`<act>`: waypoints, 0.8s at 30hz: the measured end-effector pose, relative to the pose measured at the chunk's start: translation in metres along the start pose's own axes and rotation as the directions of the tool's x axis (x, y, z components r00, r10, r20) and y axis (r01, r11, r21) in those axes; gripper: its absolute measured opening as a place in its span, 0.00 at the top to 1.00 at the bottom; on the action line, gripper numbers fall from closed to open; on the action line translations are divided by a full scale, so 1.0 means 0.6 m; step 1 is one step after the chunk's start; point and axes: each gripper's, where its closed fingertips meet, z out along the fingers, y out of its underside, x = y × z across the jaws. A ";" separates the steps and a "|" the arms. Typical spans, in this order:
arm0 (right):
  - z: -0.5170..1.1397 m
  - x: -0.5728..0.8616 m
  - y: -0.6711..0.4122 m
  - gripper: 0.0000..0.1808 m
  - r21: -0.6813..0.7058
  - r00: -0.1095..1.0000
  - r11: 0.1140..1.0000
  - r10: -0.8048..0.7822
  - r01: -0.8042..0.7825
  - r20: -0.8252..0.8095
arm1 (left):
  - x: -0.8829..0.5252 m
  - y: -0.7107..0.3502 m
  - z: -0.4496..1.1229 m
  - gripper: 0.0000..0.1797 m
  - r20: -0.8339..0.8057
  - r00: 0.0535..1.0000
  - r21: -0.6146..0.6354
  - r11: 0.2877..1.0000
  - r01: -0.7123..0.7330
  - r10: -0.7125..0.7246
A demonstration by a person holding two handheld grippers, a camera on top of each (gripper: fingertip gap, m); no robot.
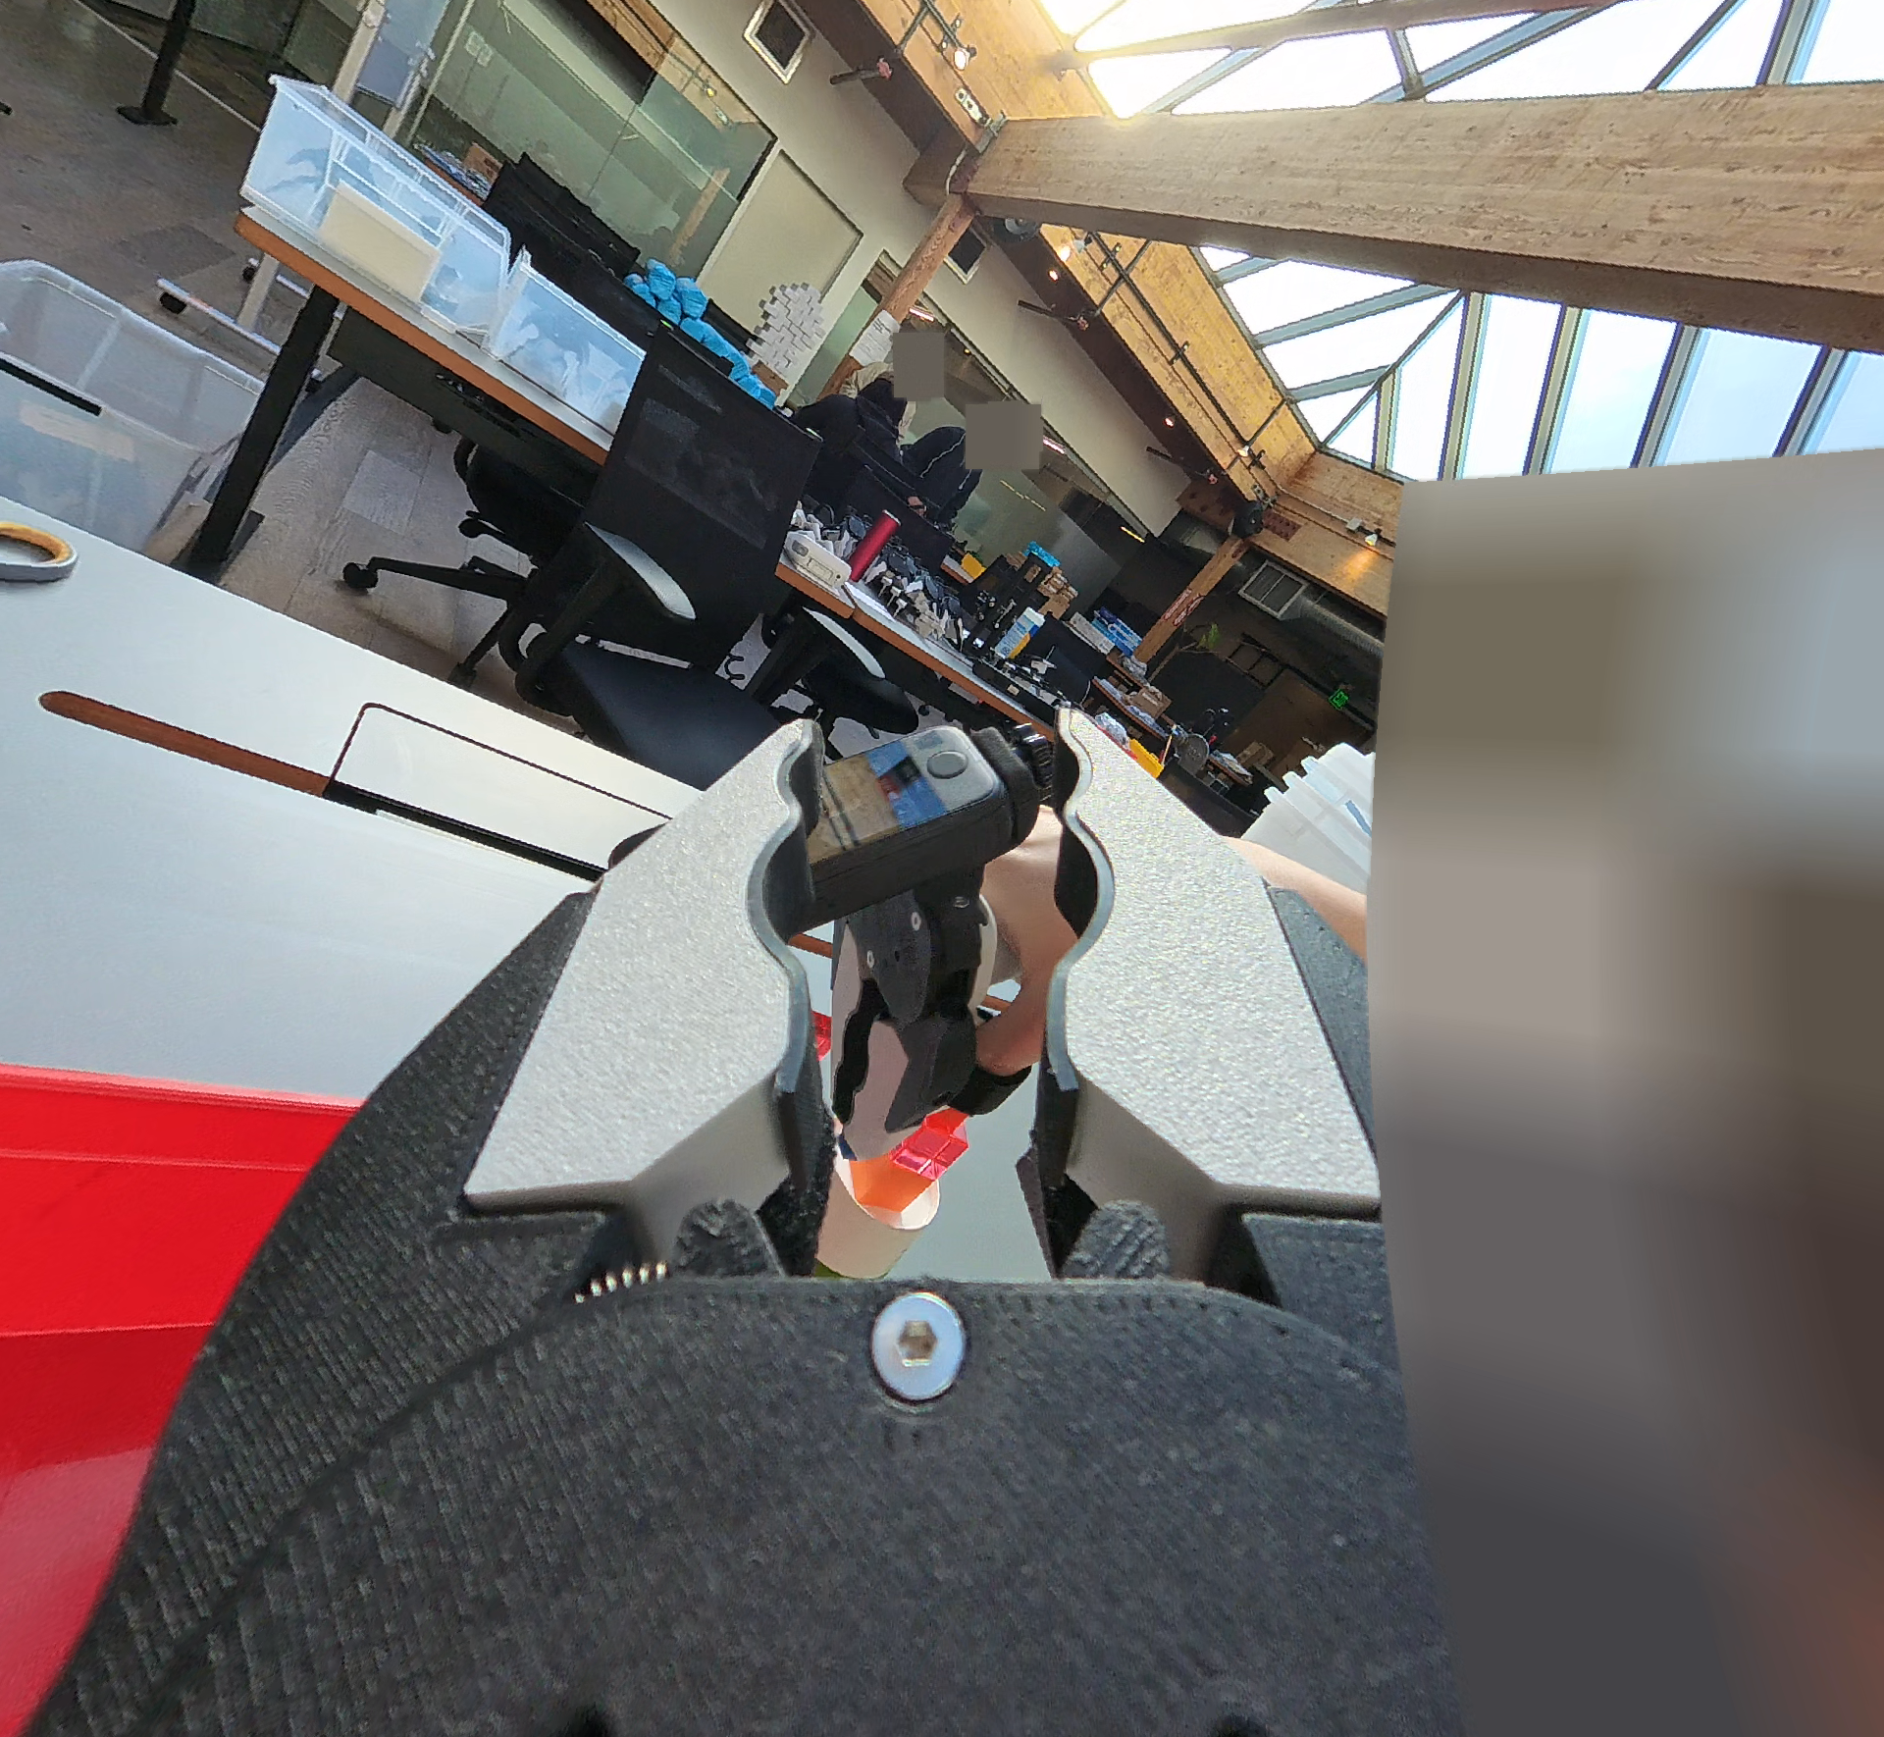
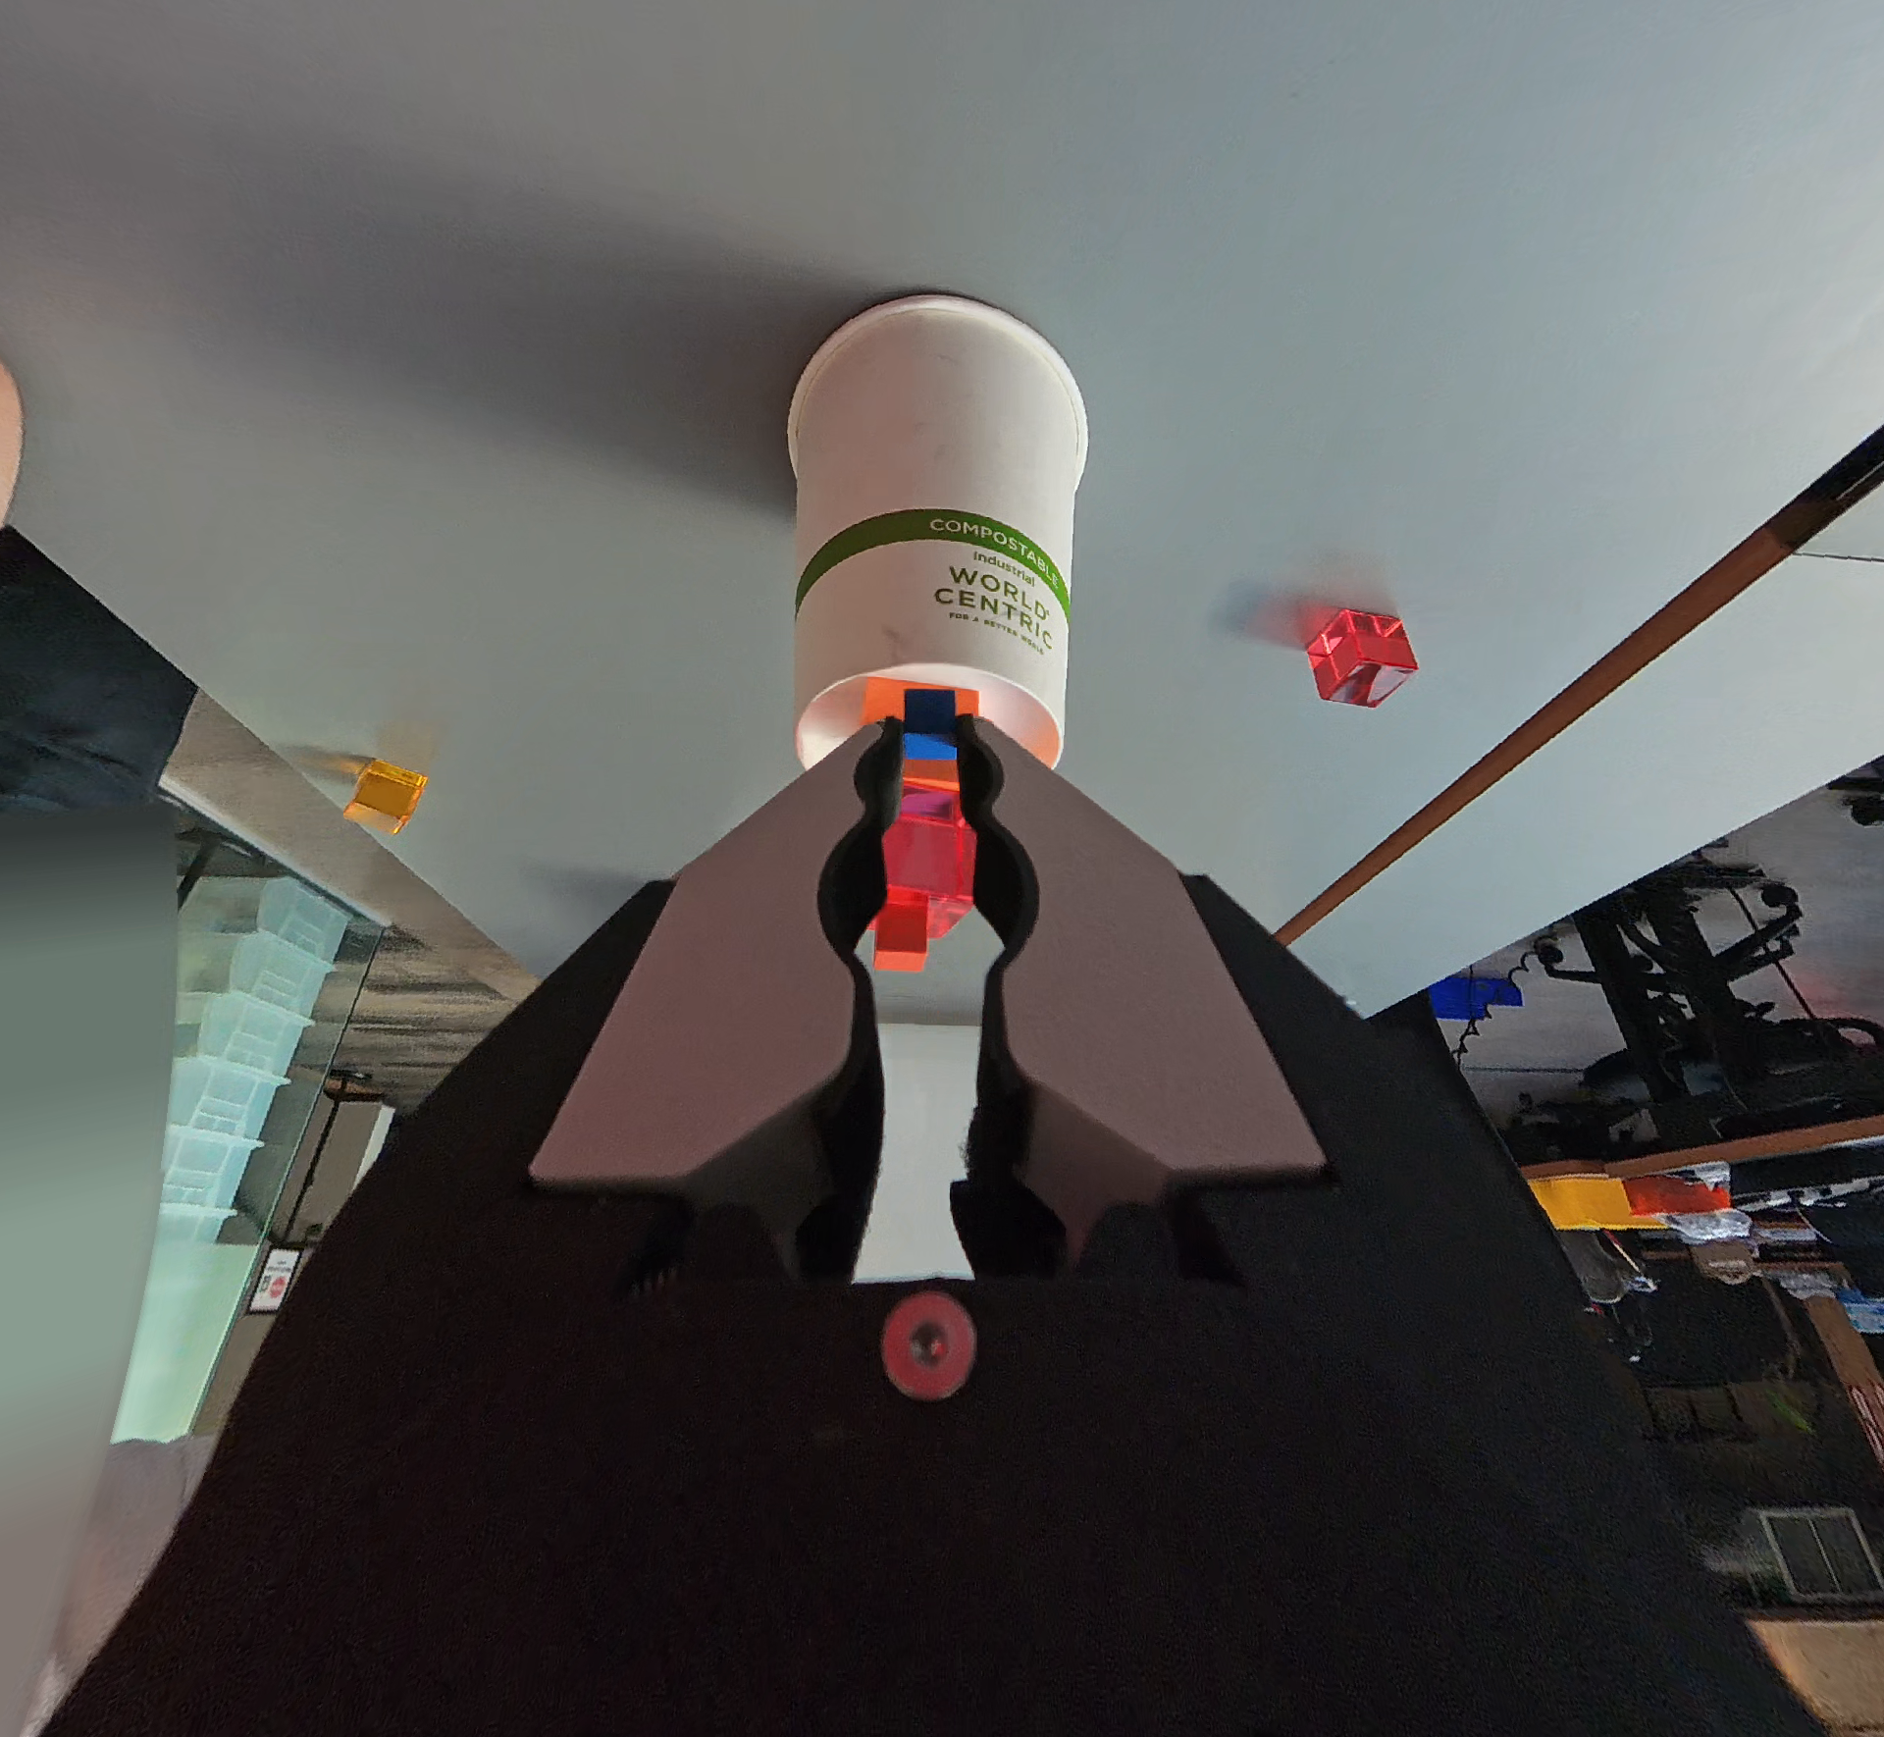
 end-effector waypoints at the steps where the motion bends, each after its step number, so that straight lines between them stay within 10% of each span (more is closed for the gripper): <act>1: -0.013 0.003 -0.002 0.95 0.059 1.000 0.998 0.004 -0.003 -0.007 | 0.000 0.000 0.000 0.76 0.000 1.000 -0.001 1.000 -0.001 0.001; 5: -0.096 0.006 -0.024 0.95 0.528 1.000 0.849 0.022 -0.024 0.011 | -0.011 0.007 0.004 0.76 0.020 1.000 -0.028 1.000 -0.011 0.011; 8: -0.168 0.038 0.004 0.95 0.864 0.979 0.499 0.130 0.071 -0.156 | -0.040 0.030 0.013 0.76 0.102 0.994 -0.116 0.993 -0.015 0.027; 12: -0.188 0.069 0.094 0.95 0.974 0.840 0.165 0.496 0.155 -0.218 | -0.061 0.067 0.034 0.75 0.170 0.983 -0.241 0.970 -0.024 0.067; 17: -0.126 0.178 0.263 0.95 0.989 0.332 0.143 0.935 -0.029 -0.125 | -0.042 0.086 0.059 0.75 0.182 0.973 -0.296 0.951 -0.085 0.143; 24: -0.025 0.215 0.288 0.95 0.974 0.264 0.096 0.964 -0.203 -0.040 | -0.017 0.103 0.085 0.75 0.190 0.956 -0.333 0.931 -0.152 0.224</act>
